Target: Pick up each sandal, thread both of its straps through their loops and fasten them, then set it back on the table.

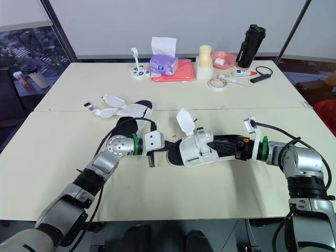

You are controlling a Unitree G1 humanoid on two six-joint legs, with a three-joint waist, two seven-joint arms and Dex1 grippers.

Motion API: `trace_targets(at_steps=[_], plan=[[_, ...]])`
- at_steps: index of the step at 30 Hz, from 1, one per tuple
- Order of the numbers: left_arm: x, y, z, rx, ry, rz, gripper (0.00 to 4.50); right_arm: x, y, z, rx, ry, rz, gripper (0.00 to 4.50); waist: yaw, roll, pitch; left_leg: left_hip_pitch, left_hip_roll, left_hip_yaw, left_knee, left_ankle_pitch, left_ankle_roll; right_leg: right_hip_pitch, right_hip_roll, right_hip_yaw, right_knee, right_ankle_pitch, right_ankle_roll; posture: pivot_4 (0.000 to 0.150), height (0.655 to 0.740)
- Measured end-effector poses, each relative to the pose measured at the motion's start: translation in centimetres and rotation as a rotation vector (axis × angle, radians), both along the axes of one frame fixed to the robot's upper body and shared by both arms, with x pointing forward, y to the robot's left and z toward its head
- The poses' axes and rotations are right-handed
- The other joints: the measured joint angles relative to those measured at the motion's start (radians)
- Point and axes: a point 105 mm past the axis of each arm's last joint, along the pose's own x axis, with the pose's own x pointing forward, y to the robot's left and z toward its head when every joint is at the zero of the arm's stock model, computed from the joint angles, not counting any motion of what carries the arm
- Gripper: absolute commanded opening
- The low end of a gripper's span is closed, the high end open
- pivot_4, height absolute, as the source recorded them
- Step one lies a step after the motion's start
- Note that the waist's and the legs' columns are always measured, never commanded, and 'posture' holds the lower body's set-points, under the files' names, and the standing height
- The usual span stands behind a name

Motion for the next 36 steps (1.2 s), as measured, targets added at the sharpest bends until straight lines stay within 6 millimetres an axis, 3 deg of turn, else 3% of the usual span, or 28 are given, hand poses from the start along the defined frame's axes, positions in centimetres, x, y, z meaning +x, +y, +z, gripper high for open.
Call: trace_targets(at_steps=[7,19,24,27,30,32,36], plan=[[0.3,-0.5,0.1,-0.031,-0.027,0.031,0.0,-1.9,1.3,0.0,0.022,0.039,0.066,4.46,0.002,0.0,0.0,-0.001,0.0,0.0,0.0,0.0,0.0,0.0,0.0,0.0,0.0,0.0,0.0,0.15,0.74],[0.9,-0.8,0.3,-0.074,-0.055,0.085,0.0,-3.4,3.1,0.3,0.037,0.048,0.095,4.46,0.002,0.0,0.0,-0.007,0.0,-0.001,0.002,0.0,0.0,-0.005,0.0,-0.002,0.0,0.0,0.0,0.15,0.74],[0.6,-0.4,0.6,-0.076,-0.032,0.062,0.0,-3.1,2.4,0.7,-0.003,0.007,0.068,4.46,0.001,0.0,0.0,-0.01,0.0,-0.002,0.004,0.0,0.0,-0.007,0.0,-0.002,0.001,0.0,0.0,0.15,0.74],[-0.2,0.9,0.5,-0.07,0.009,0.051,0.0,-2.1,0.2,1.8,-0.084,-0.054,0.005,4.46,-0.001,0.0,0.0,-0.01,0.0,-0.001,0.004,0.0,0.0,-0.008,0.0,-0.002,0.001,0.0,0.0,0.15,0.74],[-1.1,2.3,0.5,-0.081,0.08,0.05,0.0,-1.2,-1.4,4.5,-0.156,-0.164,-0.016,4.46,-0.004,0.001,0.001,-0.01,0.001,-0.001,0.004,0.0,0.0,-0.009,0.001,-0.002,0.002,0.0,0.0,0.15,0.74],[-1.8,2.6,0.7,-0.09,0.131,0.036,0.0,-0.4,-1.4,6.7,-0.17,-0.256,-0.005,4.46,-0.003,0.001,0.001,-0.01,0.001,-0.002,0.004,0.0,0.0,-0.008,0.001,-0.002,0.002,0.0,0.0,0.15,0.74],[-3.1,1.7,1.1,-0.117,0.226,-0.02,0.0,1.2,-0.2,8.4,-0.176,-0.328,0.023,4.46,-0.002,0.001,0.001,-0.011,0.001,-0.001,0.006,0.0,0.0,-0.008,0.001,-0.002,0.002,0.0,0.0,0.15,0.74]])
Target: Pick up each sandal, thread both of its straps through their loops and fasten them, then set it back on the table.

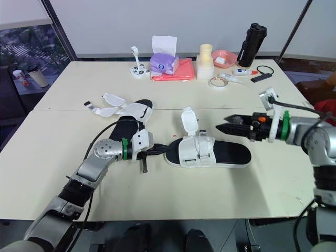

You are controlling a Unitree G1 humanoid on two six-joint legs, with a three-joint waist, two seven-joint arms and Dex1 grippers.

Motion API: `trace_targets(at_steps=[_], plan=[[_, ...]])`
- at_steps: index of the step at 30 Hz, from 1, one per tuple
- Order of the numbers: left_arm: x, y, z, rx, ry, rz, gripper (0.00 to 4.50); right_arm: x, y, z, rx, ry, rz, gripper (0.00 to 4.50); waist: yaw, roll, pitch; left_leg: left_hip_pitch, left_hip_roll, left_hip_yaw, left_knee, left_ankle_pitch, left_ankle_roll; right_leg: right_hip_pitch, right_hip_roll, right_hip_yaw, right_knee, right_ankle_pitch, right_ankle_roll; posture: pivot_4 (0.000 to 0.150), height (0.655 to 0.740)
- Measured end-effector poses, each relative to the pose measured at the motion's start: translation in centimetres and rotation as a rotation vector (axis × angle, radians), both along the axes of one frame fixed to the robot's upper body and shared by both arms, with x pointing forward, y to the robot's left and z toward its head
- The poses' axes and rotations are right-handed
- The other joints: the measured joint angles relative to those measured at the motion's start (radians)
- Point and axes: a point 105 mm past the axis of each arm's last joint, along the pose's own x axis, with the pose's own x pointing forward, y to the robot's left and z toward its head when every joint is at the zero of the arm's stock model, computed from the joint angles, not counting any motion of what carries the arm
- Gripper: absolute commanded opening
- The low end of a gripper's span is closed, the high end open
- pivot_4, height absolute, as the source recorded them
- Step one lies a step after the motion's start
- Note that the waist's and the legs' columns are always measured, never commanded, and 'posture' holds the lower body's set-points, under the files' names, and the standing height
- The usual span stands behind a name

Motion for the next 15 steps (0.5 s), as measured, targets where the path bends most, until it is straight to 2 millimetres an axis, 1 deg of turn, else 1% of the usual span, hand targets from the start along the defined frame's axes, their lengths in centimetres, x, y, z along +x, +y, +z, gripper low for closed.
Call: trace_targets(at_steps=[2,3,5,8,12,15], plan=[[-0.3,-0.4,-0.2,-0.003,0.032,-0.014,0.0,0.8,0.8,0.4,0.006,-0.017,0.013,4.46,0.001,0.0,0.0,0.0,0.0,0.0,0.0,0.0,0.0,0.0,0.0,0.0,0.0,0.0,0.0,0.15,0.74],[-0.4,-0.4,-0.6,0.009,0.049,-0.012,0.0,1.9,1.7,0.4,0.012,-0.019,0.018,4.46,-0.002,0.0,0.0,-0.001,0.0,0.0,0.002,0.0,0.0,0.0,0.0,0.0,0.0,0.0,0.0,0.15,0.74],[-0.8,-1.1,-1.0,0.029,0.054,-0.04,0.0,3.0,2.8,-0.2,0.03,0.012,0.032,4.46,-0.002,0.0,0.0,-0.001,0.0,0.0,0.002,0.0,0.0,-0.001,0.001,0.0,0.001,0.0,0.0,0.15,0.74],[-0.9,-1.7,-1.1,0.063,0.05,-0.063,0.0,4.2,4.4,-1.0,0.093,0.084,0.071,4.46,0.002,0.0,0.0,-0.004,0.0,0.0,0.003,0.0,0.0,-0.004,0.0,0.0,0.003,0.0,0.0,0.15,0.74],[-0.5,-2.0,-1.1,0.124,0.002,-0.075,0.0,5.6,5.1,-2.0,0.037,0.123,0.065,4.46,0.004,0.0,0.0,-0.004,-0.001,0.0,0.004,0.0,0.0,-0.005,0.0,0.0,0.004,0.0,0.0,0.15,0.74],[0.0,-2.4,-0.9,0.126,-0.031,-0.066,0.0,6.4,5.2,-2.9,-0.003,0.147,0.053,4.46,0.002,0.0,0.0,-0.004,-0.001,0.001,0.005,0.0,0.0,-0.006,0.0,0.0,0.007,0.0,0.0,0.15,0.74]])
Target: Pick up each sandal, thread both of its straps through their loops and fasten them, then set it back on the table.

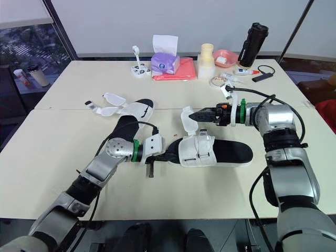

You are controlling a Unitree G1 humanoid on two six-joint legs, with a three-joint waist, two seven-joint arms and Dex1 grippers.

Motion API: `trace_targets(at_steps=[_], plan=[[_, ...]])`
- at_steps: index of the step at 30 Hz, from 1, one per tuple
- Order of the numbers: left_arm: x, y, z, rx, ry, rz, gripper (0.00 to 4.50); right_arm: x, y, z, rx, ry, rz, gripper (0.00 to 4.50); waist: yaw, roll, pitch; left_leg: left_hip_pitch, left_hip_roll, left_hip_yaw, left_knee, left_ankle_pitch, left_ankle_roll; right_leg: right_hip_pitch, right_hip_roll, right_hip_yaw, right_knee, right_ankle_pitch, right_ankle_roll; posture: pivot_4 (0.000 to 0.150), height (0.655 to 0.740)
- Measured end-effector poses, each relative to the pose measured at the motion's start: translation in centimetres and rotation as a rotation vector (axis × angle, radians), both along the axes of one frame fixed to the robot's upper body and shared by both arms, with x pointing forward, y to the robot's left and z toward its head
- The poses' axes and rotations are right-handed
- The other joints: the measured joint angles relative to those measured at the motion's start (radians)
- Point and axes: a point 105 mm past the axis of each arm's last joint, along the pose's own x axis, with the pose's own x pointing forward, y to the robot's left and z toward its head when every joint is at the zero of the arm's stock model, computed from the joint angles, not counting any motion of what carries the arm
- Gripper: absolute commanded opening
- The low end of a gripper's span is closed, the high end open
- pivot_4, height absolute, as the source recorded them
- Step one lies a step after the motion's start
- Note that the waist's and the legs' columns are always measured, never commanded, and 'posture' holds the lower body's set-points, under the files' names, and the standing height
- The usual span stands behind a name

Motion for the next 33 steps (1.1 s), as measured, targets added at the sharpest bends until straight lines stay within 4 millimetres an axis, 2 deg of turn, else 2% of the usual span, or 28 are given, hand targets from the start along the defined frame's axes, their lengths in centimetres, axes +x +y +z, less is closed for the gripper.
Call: trace_targets(at_steps=[5,12,17,20,27,33], plan=[[0.2,0.0,0.0,-0.002,-0.025,0.001,0.0,0.3,0.3,-1.2,-0.006,0.053,0.026,4.46,-0.002,0.0,0.0,0.0,0.0,0.001,0.001,0.0,0.0,-0.003,0.0,0.0,0.006,0.0,0.0,0.15,0.74],[0.5,-0.4,0.0,-0.022,-0.032,0.008,0.0,1.0,3.5,0.3,0.128,0.087,0.083,4.46,-0.002,0.0,0.0,0.0,0.0,0.001,0.002,0.001,-0.001,-0.004,0.0,0.0,0.007,0.0,0.0,0.15,0.74],[1.0,-0.8,0.2,-0.057,-0.045,0.037,0.0,1.9,5.1,0.6,0.208,0.135,0.038,4.46,-0.002,0.0,0.0,0.0,0.0,0.001,0.001,0.001,-0.001,-0.005,0.0,0.0,0.008,0.0,0.0,0.15,0.74],[1.4,-0.8,0.3,-0.075,-0.057,0.058,0.0,2.5,5.5,0.1,0.202,0.165,-0.019,3.68,-0.004,0.0,0.0,0.0,0.0,0.002,0.001,0.001,-0.001,-0.006,0.0,0.0,0.009,0.0,0.0,0.15,0.74],[1.8,-0.9,0.4,-0.088,-0.081,0.089,0.0,3.4,5.4,-0.2,0.209,0.172,-0.114,0.08,-0.005,0.0,0.0,-0.001,0.0,0.003,0.001,0.001,-0.001,-0.007,-0.001,0.0,0.01,0.0,0.0,0.15,0.74],[1.9,-0.8,0.4,-0.094,-0.086,0.104,0.0,3.9,5.2,0.7,0.182,0.025,-0.09,0.08,-0.006,0.001,0.0,-0.001,0.0,0.004,0.001,0.001,-0.001,-0.007,0.0,0.001,0.01,0.0,0.0,0.15,0.74]])
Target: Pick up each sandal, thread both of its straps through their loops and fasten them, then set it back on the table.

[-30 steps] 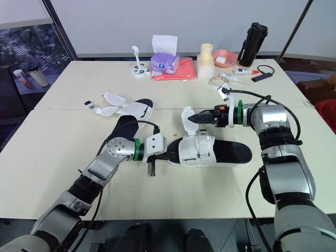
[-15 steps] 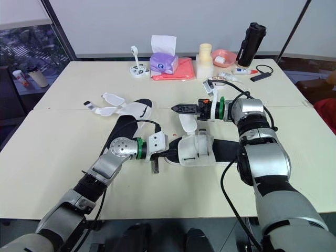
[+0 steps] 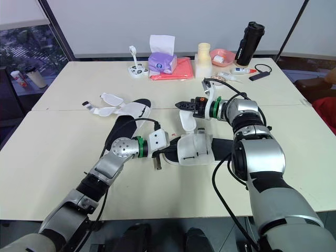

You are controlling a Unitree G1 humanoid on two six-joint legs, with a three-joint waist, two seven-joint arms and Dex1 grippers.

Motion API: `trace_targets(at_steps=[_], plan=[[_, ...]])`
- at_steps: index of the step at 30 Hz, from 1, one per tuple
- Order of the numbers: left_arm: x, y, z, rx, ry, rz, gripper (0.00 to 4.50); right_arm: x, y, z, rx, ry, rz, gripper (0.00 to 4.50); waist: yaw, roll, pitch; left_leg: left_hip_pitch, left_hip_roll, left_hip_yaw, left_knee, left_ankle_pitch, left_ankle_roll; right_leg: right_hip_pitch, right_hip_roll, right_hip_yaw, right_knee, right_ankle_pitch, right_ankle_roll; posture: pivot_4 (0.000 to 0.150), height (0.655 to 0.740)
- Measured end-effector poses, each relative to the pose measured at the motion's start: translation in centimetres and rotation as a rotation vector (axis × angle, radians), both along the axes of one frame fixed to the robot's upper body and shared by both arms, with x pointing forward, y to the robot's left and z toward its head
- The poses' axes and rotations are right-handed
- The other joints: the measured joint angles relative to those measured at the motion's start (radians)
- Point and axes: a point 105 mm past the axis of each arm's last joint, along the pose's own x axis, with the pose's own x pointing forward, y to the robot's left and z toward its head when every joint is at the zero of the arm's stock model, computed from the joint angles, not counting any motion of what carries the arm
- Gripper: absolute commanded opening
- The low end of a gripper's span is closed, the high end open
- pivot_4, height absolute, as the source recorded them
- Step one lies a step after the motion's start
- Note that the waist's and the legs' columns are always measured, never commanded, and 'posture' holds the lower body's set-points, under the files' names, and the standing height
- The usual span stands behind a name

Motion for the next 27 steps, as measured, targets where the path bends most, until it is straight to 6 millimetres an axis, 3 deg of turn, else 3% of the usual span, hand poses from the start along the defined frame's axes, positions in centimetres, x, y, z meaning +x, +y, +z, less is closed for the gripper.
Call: trace_targets(at_steps=[6,14,18,22,27], plan=[[-0.3,0.2,-0.3,-0.008,0.006,0.006,0.0,-1.7,0.7,-0.1,-0.219,-0.445,0.167,0.08,0.001,0.0,0.0,0.0,0.0,0.0,0.0,0.0,0.0,0.0,0.0,0.0,0.0,0.0,0.0,0.15,0.74],[-0.5,0.2,-0.4,-0.009,0.008,0.007,0.0,-6.4,0.4,-2.5,-0.894,-1.506,0.442,0.08,0.002,0.0,0.0,0.001,0.0,0.0,0.002,0.001,-0.001,0.001,-0.001,-0.001,0.001,0.0,0.0,0.15,0.74],[-0.5,0.1,-0.3,-0.01,0.005,0.0,0.0,-8.5,0.1,-2.3,-0.973,-1.914,0.521,0.08,0.004,0.0,0.0,0.001,0.0,0.0,0.001,0.001,-0.003,0.001,-0.001,0.0,0.001,0.0,0.0,0.15,0.74],[-0.7,0.0,-0.2,-0.013,0.003,-0.01,0.0,-9.2,-0.3,-2.3,-0.963,-2.081,0.494,0.08,0.007,-0.001,-0.001,0.001,0.0,-0.001,0.002,0.003,-0.005,0.002,-0.001,0.0,0.001,0.0,0.0,0.15,0.74],[-0.7,0.0,-0.3,-0.012,0.007,-0.01,0.0,-8.5,-0.5,-2.5,-1.006,-2.231,0.445,0.08,0.008,-0.001,-0.001,0.002,-0.002,-0.001,0.002,0.004,-0.006,0.002,-0.001,0.0,0.002,0.0,0.0,0.15,0.74]])
